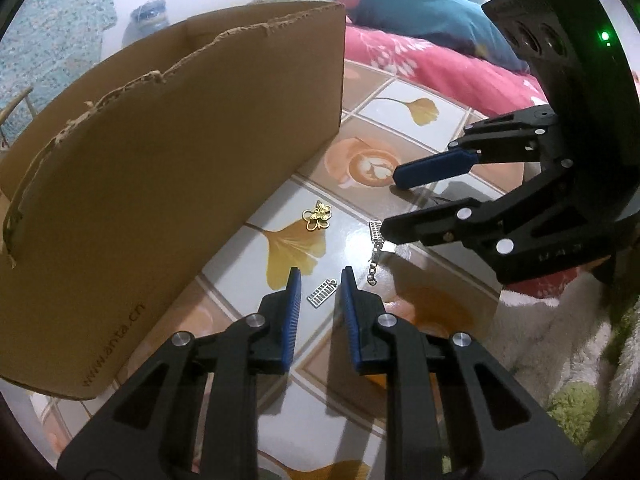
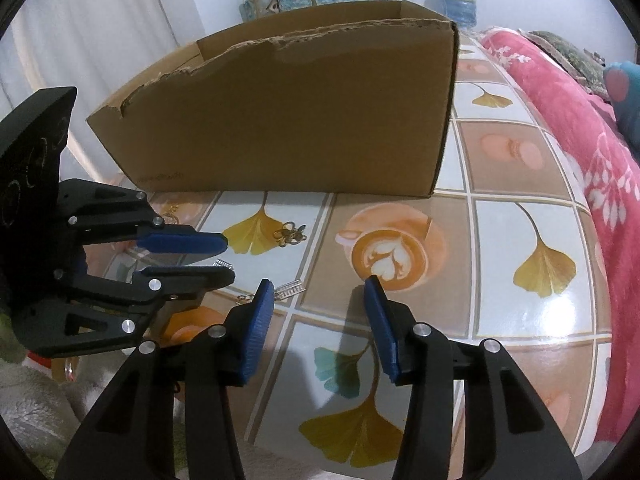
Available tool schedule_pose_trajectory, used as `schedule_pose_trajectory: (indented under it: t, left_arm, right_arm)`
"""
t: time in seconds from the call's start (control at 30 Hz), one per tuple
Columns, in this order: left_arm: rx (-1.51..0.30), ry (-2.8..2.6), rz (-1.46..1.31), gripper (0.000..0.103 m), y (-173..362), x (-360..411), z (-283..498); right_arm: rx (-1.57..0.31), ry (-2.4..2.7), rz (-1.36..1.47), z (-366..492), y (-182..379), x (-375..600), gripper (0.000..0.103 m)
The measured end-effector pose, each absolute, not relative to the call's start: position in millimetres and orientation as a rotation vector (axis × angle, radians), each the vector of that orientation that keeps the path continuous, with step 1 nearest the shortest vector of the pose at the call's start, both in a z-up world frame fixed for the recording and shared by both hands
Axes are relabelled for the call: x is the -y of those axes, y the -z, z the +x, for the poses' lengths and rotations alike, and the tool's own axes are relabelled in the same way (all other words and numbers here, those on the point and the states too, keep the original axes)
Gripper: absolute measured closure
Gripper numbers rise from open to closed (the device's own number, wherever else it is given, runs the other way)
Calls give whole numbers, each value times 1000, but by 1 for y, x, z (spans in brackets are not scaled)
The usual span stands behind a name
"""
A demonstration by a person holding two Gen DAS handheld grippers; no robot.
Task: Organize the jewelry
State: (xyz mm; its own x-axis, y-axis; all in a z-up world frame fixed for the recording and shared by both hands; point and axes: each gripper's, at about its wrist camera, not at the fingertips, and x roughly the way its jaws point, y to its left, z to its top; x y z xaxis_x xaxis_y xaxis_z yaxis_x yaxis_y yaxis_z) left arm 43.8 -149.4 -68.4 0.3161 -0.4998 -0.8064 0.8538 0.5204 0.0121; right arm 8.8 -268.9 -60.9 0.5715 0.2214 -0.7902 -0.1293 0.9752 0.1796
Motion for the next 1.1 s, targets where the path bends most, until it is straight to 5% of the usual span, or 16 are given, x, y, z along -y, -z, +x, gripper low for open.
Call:
schedule_pose_trajectory:
  t: [0.63,1.1]
  left_arm:
    - [-993,884,334,90,66,147,52]
    - [-938,784,444,98,66,161,35]
  right_arm:
    - [-927,-203,141,8,62,278,57]
    - [-924,-205,143,8,63,280,57]
